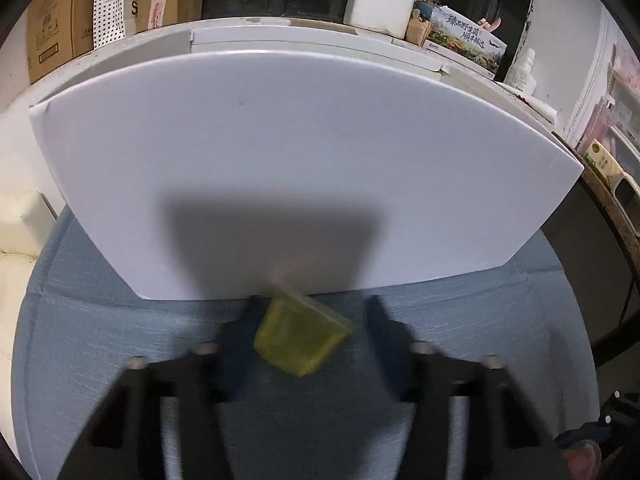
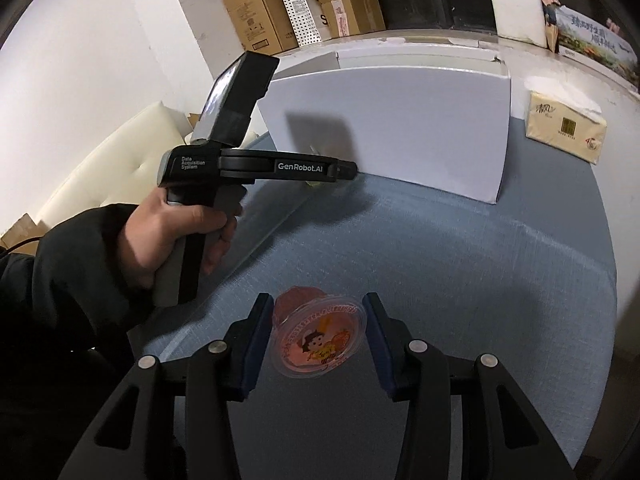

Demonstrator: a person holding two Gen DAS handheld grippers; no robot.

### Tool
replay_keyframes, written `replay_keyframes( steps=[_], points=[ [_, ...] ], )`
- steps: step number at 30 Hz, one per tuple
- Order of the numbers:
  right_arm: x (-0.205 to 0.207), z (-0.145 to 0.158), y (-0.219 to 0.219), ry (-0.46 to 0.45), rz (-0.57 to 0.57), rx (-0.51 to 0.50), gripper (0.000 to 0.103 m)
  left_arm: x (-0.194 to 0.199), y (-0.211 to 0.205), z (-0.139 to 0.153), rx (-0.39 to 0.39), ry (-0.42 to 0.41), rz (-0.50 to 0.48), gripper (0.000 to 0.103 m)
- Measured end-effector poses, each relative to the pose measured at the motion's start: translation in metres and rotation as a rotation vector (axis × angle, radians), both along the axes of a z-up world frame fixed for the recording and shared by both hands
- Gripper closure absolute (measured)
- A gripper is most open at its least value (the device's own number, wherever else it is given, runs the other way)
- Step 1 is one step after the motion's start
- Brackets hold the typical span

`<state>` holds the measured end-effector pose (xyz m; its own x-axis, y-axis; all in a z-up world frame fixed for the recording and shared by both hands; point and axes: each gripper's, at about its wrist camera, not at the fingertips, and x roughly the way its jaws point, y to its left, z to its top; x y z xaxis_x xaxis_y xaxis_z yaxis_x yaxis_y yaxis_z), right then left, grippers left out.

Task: Organize snacks
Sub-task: 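Grasp the last red jelly cup with the right tool while the left tool grasps the pale jelly cup, then place both jelly cups into the white box and open both tools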

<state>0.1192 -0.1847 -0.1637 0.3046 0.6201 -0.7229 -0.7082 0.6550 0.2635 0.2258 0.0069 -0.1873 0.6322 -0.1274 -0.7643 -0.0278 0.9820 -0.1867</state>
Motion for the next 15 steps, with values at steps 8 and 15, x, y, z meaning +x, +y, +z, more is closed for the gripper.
replay_keyframes(
  steps=[8,15],
  points=[
    [0.001,0.007,-0.004,-0.017,-0.003,0.02,0.053,-0.034,0.007,0.018,-0.064,-0.067,-0.072,0.054],
    [0.017,0.039,-0.001,-0.083,-0.04,0.043,0.053,-0.082,0.028,0.086,-0.091,-0.23,-0.129,0.054]
  ],
)
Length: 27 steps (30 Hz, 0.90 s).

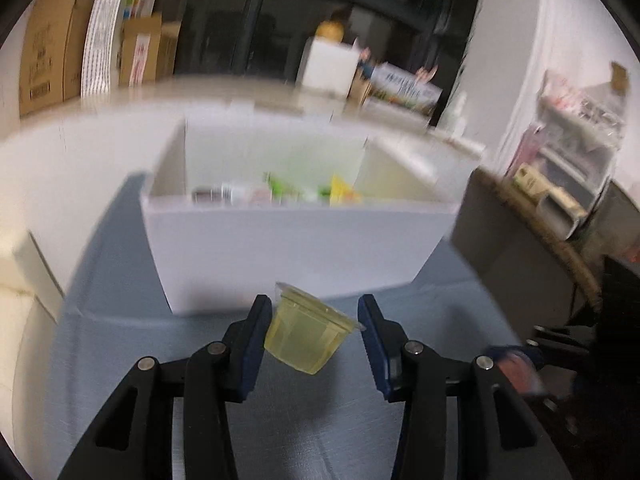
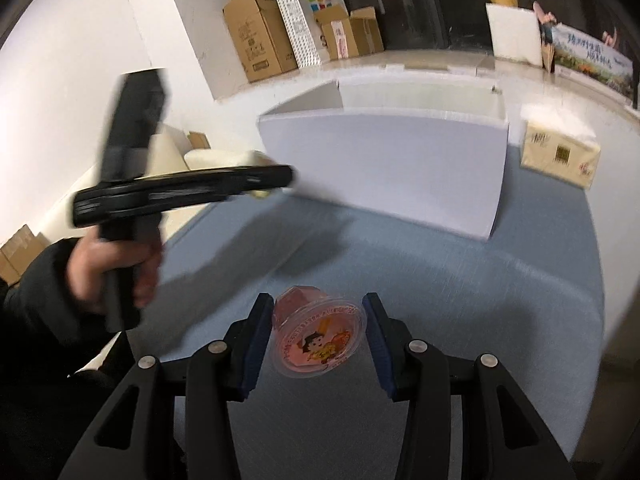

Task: Organize snacks
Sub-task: 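Place both jelly cups into the white box and open both tools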

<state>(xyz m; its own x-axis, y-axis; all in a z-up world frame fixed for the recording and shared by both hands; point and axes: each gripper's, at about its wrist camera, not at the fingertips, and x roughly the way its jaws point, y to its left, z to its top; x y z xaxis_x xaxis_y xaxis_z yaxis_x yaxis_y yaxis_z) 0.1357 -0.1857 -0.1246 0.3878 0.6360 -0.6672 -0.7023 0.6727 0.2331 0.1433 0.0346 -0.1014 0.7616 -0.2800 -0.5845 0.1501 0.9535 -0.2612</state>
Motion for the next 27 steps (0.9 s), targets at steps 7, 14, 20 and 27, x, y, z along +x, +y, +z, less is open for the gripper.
replay_keyframes(
  steps=[7,14,20,27],
  points=[
    [0.051,0.059,0.02,-0.122,-0.044,0.039,0.053,0.032,0.024,0.065,0.007,-0.141,0.014,0.054],
    [0.131,0.086,0.033,-0.128,-0.137,0.051,0.053,0.106,0.044,0.077,0.065,-0.135,0.05,0.054],
    [0.174,0.062,0.035,-0.071,-0.261,-0.024,0.023,0.132,0.03,0.055,0.149,-0.072,0.073,0.004],
    [0.169,0.056,0.024,-0.064,-0.332,-0.038,0.004,0.128,0.035,0.042,0.131,-0.023,0.055,0.0]
  ],
)
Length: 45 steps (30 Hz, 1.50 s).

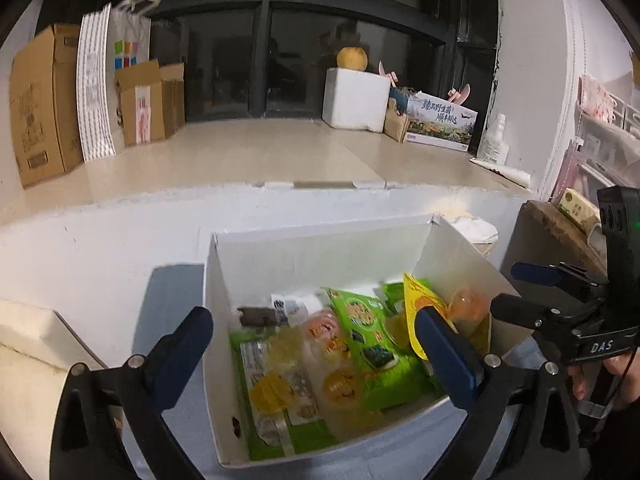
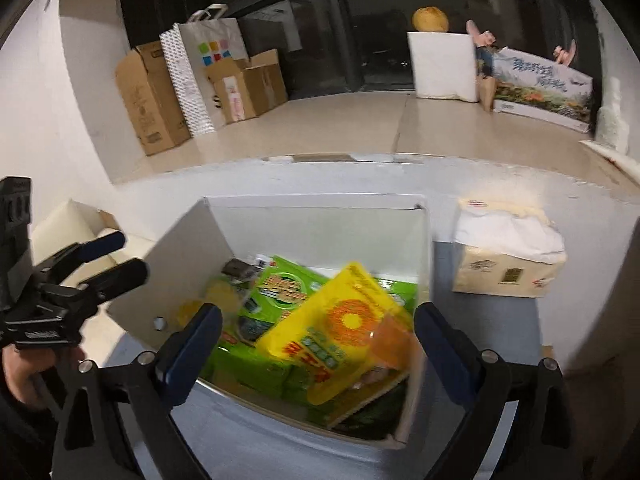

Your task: Organize snacks

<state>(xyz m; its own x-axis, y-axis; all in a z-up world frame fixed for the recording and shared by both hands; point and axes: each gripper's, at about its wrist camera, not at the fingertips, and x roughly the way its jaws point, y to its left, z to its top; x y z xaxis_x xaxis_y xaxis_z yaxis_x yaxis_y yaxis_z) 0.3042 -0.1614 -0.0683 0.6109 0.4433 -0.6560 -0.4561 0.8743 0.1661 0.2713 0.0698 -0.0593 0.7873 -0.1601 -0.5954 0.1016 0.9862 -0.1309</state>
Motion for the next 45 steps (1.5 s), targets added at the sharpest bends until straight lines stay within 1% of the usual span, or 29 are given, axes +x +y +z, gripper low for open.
replay_keyframes(
  steps=[2,4,5,7,9,12,14,17,18,20,22,23,25,27,30,32,34,41,45],
  points=[
    [-0.003,0.003,-0.002,-0.003,-0.034,-0.014,0.0,-0.003,0.002,0.0,-0.019,0.011,0.006,0.0],
    [-0.011,0.008,-0.003,-0.035,-0.056,-0.038,0.0,-0.008,0.004,0.005,-0.025,-0.004,0.025,0.0],
    [-0.016,0.011,-0.002,-0.054,-0.063,-0.056,0.0,-0.014,0.003,0.01,-0.01,-0.027,0.045,0.0],
    [-0.027,0.019,0.001,-0.102,-0.092,-0.12,0.0,-0.022,0.001,0.017,0.031,-0.049,0.081,0.0],
    [-0.037,0.027,0.004,-0.132,-0.108,-0.154,0.0,-0.034,-0.001,0.026,0.05,-0.078,0.088,0.0],
    [-0.056,0.039,0.002,-0.18,-0.089,-0.114,0.0,-0.054,-0.001,0.038,0.044,-0.103,0.108,0.0],
    [-0.067,0.046,0.0,-0.182,-0.078,-0.077,0.0,-0.067,-0.002,0.045,0.052,-0.106,0.151,0.0],
    [-0.085,0.057,0.0,-0.188,-0.085,-0.077,0.0,-0.087,-0.005,0.055,0.106,-0.099,0.246,0.0],
    [-0.091,0.061,0.001,-0.19,-0.088,-0.081,0.0,-0.093,-0.007,0.058,0.119,-0.1,0.251,0.0],
    [-0.105,0.067,0.0,-0.205,-0.089,-0.076,0.0,-0.112,-0.011,0.066,0.118,-0.122,0.234,0.0],
    [-0.119,0.07,-0.002,-0.207,-0.085,-0.059,0.0,-0.125,-0.012,0.069,0.083,-0.12,0.213,0.0],
    [-0.125,0.071,-0.004,-0.201,-0.081,-0.047,0.0,-0.132,-0.013,0.068,0.063,-0.09,0.208,0.0],
    [-0.14,0.07,-0.008,-0.191,-0.084,-0.027,0.0,-0.143,-0.016,0.067,0.046,-0.05,0.218,0.0],
    [-0.153,0.065,-0.012,-0.174,-0.108,-0.029,0.0,-0.161,-0.023,0.063,0.024,-0.045,0.18,0.0],
    [-0.175,0.052,-0.02,-0.144,-0.137,-0.006,0.0,-0.182,-0.03,0.056,0.028,-0.022,0.18,0.0],
    [-0.185,0.045,-0.027,-0.107,-0.144,0.019,0.0,-0.189,-0.033,0.052,0.023,-0.007,0.173,0.0],
    [-0.19,0.042,-0.029,-0.088,-0.138,0.013,0.0,-0.193,-0.036,0.051,0.023,-0.001,0.157,0.0],
    [-0.197,0.051,-0.028,-0.12,-0.136,0.003,0.0,-0.197,-0.043,0.057,0.039,-0.014,0.151,0.0],
    [-0.194,0.046,-0.028,-0.096,-0.125,0.014,0.0,-0.195,-0.043,0.055,0.048,-0.004,0.162,0.0]
  ],
)
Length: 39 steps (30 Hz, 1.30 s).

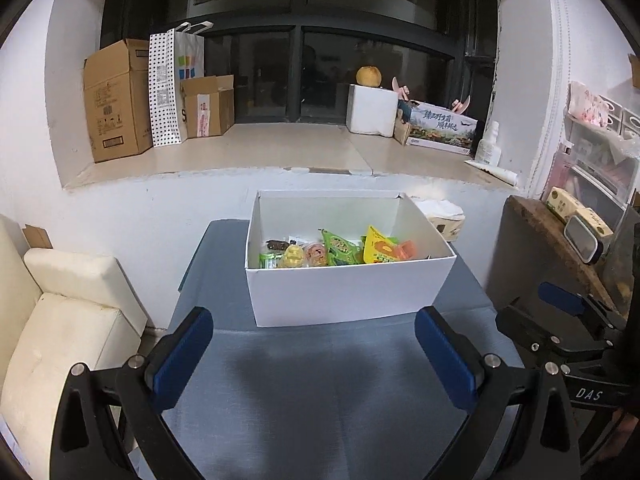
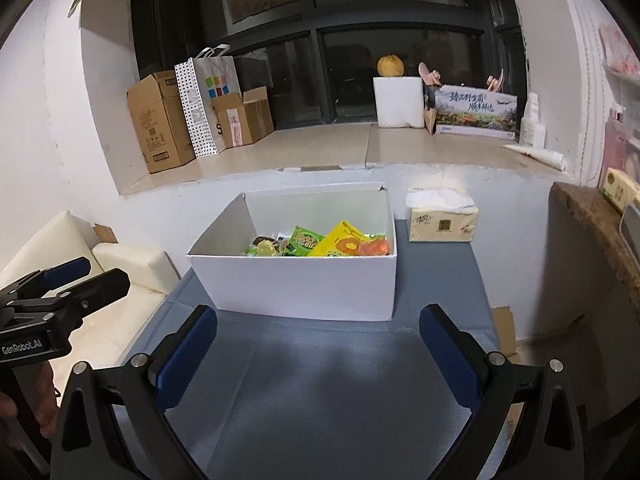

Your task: Organize snacks

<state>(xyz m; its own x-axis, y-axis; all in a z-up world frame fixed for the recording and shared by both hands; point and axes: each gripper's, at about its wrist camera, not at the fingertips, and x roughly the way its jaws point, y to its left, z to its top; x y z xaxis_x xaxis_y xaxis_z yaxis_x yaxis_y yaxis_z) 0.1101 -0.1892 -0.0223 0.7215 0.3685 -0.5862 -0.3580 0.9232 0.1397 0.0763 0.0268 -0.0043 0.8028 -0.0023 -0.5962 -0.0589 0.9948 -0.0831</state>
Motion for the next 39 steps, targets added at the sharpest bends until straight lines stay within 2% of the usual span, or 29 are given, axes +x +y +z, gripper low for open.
replay_keyframes(
  steps=[17,39],
  points=[
    [-0.001,0.001,-0.001,0.013,0.001,-0.001,0.0,0.008,0.0,-0.014,-0.02,0.046,-0.009,0.0],
    [-0.003,0.002,0.0,0.012,0.008,0.0,0.0,0.009,-0.002,-0.016,-0.026,0.05,-0.017,0.0]
  ],
)
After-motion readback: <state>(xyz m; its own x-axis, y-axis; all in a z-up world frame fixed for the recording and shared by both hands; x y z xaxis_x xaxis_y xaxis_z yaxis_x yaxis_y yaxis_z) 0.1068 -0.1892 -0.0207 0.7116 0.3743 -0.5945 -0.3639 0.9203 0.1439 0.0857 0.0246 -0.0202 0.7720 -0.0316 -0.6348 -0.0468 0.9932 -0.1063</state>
